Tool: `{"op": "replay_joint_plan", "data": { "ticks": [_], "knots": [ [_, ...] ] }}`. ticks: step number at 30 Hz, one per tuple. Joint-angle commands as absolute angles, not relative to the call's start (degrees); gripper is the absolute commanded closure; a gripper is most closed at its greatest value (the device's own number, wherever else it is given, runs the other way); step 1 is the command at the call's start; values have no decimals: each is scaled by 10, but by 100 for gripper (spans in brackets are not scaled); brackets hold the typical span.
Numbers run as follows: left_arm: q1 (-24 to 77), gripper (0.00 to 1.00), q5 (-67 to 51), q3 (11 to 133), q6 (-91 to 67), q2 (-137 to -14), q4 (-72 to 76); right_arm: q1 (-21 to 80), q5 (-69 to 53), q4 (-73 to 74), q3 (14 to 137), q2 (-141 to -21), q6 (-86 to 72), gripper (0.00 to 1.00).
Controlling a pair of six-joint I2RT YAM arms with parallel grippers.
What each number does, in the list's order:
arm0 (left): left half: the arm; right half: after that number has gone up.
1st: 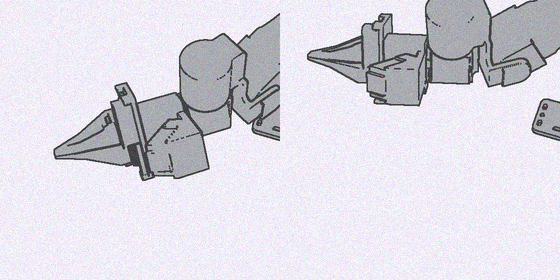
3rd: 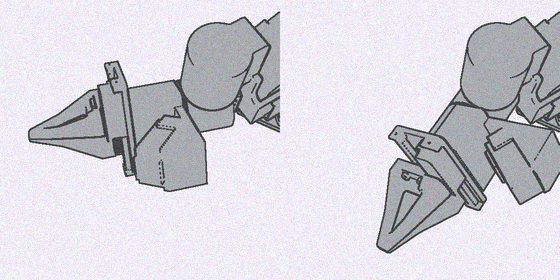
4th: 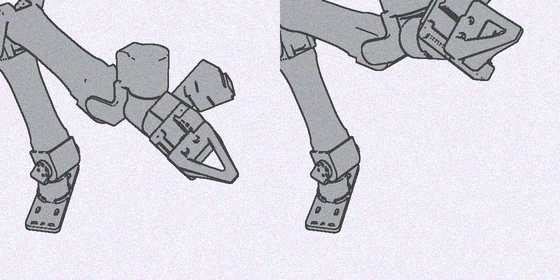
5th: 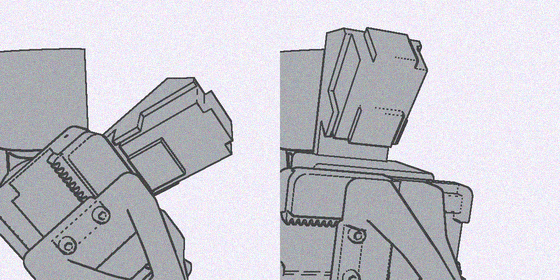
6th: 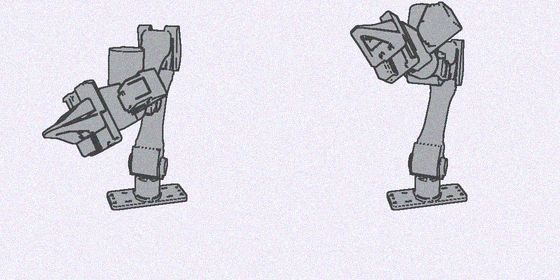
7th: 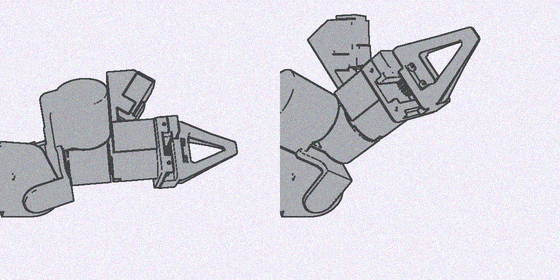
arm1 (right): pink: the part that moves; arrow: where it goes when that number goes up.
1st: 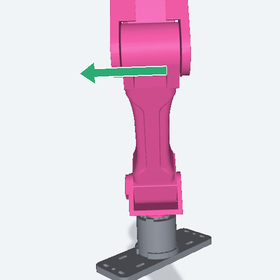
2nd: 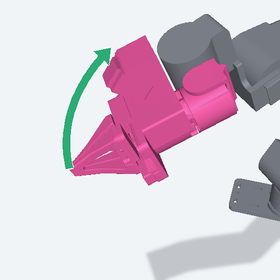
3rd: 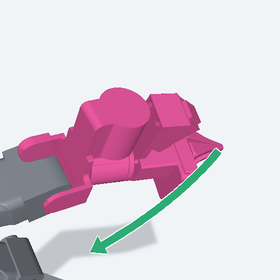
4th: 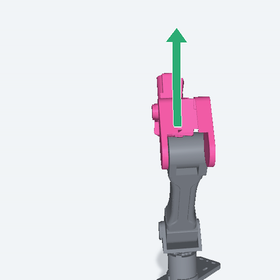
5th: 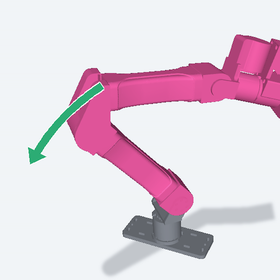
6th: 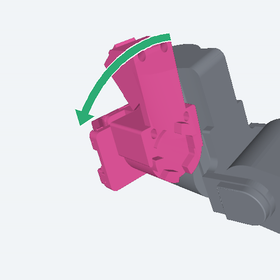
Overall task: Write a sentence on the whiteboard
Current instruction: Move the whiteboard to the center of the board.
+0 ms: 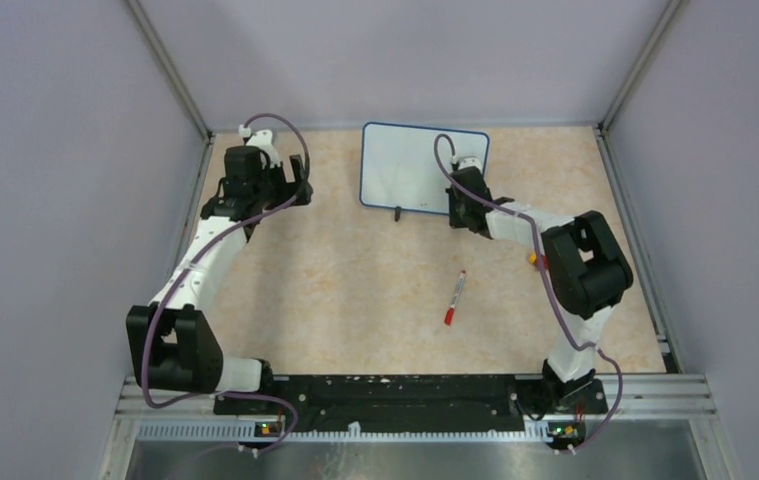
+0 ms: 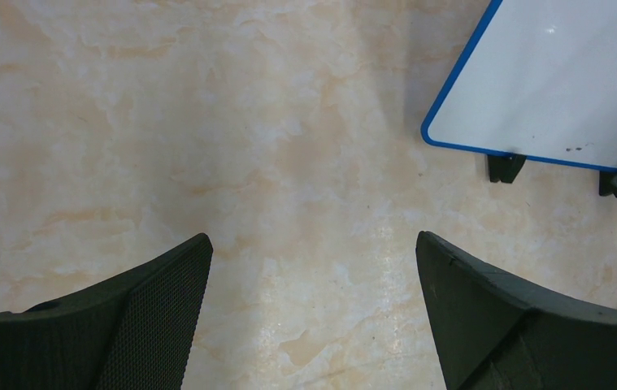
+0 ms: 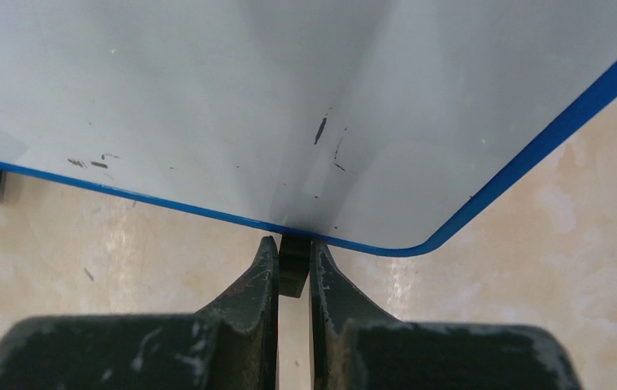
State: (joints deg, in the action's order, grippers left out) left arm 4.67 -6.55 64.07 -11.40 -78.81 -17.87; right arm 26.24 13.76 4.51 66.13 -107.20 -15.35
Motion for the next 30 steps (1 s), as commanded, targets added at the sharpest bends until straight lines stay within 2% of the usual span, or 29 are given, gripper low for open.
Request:
{"op": "replay_joint_plan", "data": {
  "ticks": [1, 16, 24, 30],
  "knots": [
    [41, 1, -55, 654, -107, -763, -174, 289, 53, 79, 607, -1022, -77, 100],
    [30, 1, -50, 649, -106, -750, -184, 377, 11, 111, 526, -961, 56, 100],
    [26, 1, -52, 647, -105, -746, -185, 383, 4, 176, 499, -922, 134, 100],
    [26, 1, -56, 647, -109, -752, -183, 384, 43, 214, 467, -896, 147, 100]
  ]
}}
